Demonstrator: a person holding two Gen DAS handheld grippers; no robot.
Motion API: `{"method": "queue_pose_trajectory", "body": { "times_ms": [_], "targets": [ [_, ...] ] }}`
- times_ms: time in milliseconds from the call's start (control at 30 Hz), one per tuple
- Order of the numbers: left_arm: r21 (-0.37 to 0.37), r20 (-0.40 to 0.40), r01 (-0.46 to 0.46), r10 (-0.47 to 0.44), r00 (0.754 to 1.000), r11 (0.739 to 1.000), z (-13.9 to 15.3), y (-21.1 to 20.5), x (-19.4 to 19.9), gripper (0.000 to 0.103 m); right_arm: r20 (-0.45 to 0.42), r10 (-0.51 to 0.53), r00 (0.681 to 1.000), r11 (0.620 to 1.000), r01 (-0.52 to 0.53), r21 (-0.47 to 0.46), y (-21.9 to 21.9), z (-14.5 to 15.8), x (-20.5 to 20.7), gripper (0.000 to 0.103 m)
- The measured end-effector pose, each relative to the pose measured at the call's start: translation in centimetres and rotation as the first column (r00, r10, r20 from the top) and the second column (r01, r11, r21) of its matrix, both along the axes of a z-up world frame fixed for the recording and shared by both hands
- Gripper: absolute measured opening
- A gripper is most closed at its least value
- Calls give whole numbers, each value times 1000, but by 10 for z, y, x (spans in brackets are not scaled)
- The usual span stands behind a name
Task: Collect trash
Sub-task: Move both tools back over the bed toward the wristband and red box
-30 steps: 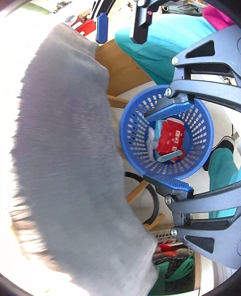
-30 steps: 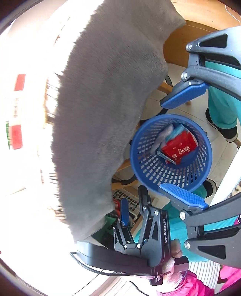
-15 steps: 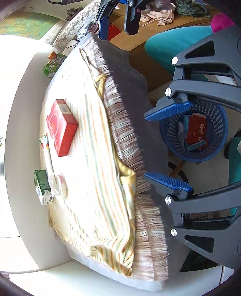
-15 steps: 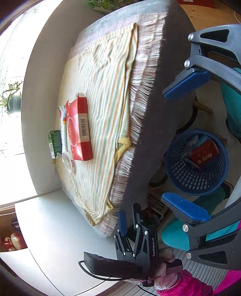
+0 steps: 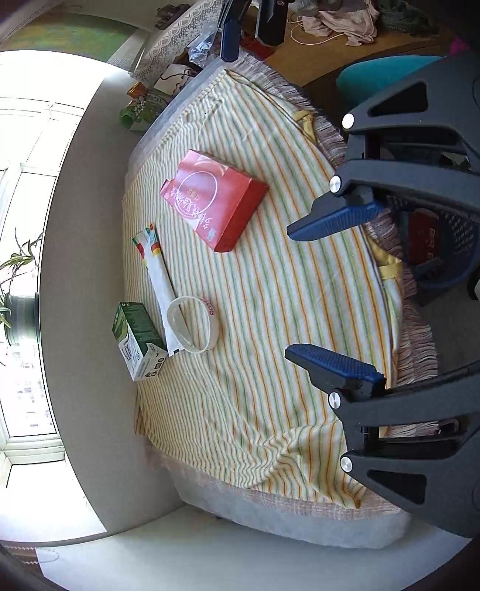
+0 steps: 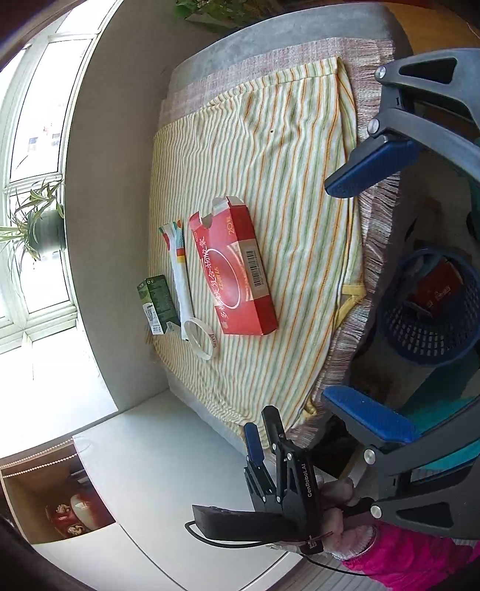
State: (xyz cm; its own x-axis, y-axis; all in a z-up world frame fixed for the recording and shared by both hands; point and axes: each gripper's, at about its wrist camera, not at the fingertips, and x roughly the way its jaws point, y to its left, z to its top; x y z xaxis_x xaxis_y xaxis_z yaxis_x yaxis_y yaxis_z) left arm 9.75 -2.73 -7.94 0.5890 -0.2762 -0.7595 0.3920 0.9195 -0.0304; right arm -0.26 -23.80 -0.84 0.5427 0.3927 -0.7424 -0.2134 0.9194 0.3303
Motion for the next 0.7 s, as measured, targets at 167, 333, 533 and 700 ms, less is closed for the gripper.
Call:
{"method": "queue_pose_trajectory", "body": {
  "times_ms": [167,333,533,700],
  "targets": [
    [-30,-30,-38,38,999,999,2,8,37,60,-73,-39,997,998,43,53,3,-2,36,103],
    [-58,-78,-46,41,996,997,-2,11,71,49,-212,-100,972,983,129,128,4,-21,75,103],
    [-70,-124,-49,40,991,996,-9,12,106,40,-309,-142,940,960,207,189,5,-41,109,103],
    [-64,-142,-57,47,989,996,-18,13,128,37,-357,-162,920,956,236,173,11,-50,128,103]
  ]
}}
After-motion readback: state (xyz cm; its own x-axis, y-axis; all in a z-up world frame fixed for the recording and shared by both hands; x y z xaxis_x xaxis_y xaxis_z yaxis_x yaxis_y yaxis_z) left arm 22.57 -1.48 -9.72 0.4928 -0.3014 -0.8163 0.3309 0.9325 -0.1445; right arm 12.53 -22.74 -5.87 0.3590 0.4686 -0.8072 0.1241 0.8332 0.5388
